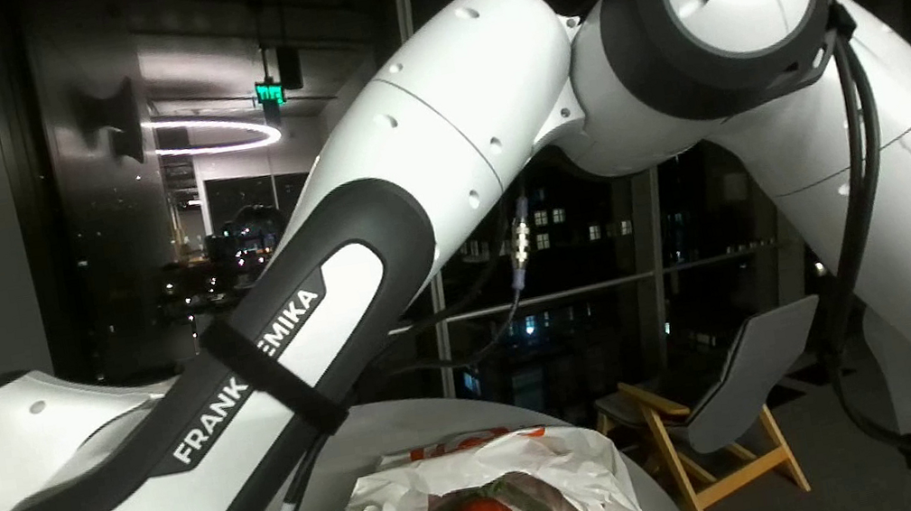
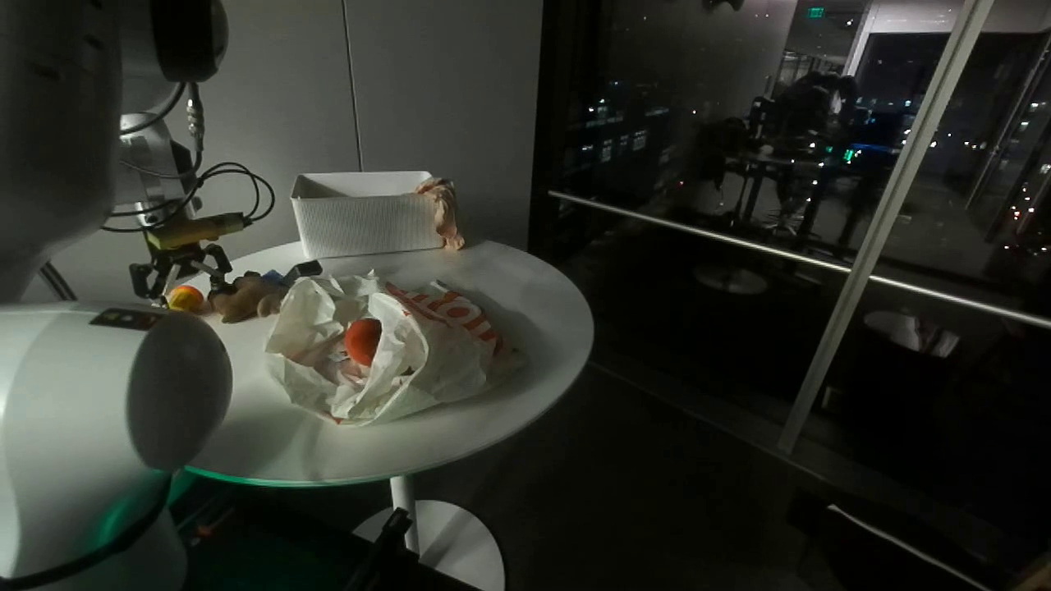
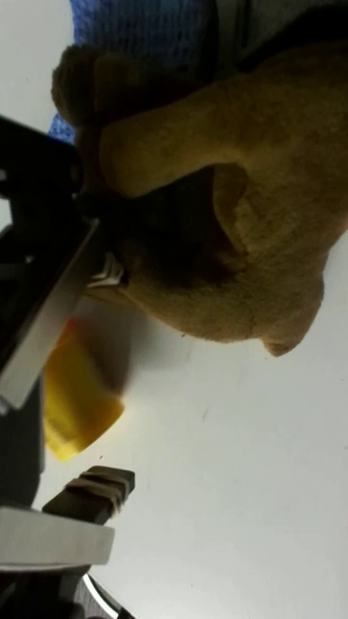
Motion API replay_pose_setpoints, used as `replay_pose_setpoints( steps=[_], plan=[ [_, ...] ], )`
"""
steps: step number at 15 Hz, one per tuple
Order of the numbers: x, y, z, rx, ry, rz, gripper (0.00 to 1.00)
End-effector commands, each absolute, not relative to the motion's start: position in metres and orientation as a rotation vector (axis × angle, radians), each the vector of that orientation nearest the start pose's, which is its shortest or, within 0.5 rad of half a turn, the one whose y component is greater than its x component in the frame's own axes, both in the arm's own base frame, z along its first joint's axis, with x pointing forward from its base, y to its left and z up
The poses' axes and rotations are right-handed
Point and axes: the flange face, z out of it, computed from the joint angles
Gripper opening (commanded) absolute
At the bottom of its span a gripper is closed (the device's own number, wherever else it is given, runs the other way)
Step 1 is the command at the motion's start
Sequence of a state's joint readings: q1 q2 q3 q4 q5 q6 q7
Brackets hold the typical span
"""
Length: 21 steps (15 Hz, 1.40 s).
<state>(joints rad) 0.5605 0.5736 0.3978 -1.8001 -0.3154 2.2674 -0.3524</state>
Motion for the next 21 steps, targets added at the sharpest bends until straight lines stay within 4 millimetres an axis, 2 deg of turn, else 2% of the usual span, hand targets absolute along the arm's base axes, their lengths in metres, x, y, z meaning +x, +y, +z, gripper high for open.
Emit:
replay_pose_setpoints(
  steps=[1,3,4,6,8,9,10,11,12,13,16,18,21],
  plan=[
    [0.404,0.514,0.232,-2.38,-2.177,0.066,0.66],
    [0.407,0.511,0.232,-2.38,-2.165,0.073,0.49],
    [0.408,0.511,0.232,-2.395,-2.139,0.085,0.87],
    [0.409,0.511,0.238,-2.461,-2.077,0.094,0.88],
    [0.407,0.508,0.246,-2.506,-2.019,0.116,1.0],
    [0.407,0.506,0.249,-2.512,-1.997,0.137,1.0],
    [0.408,0.504,0.25,-2.532,-1.965,0.142,0.86],
    [0.41,0.502,0.251,-2.538,-1.963,0.137,0.83],
    [0.409,0.501,0.253,-2.53,-1.975,0.118,0.99],
    [0.409,0.5,0.255,-2.529,-1.978,0.095,0.97],
    [0.405,0.499,0.266,-2.505,-1.931,0.124,1.0],
    [0.402,0.504,0.269,-2.514,-1.827,0.139,1.0],
    [0.395,0.514,0.27,-2.554,-1.581,0.223,1.0]
  ],
)
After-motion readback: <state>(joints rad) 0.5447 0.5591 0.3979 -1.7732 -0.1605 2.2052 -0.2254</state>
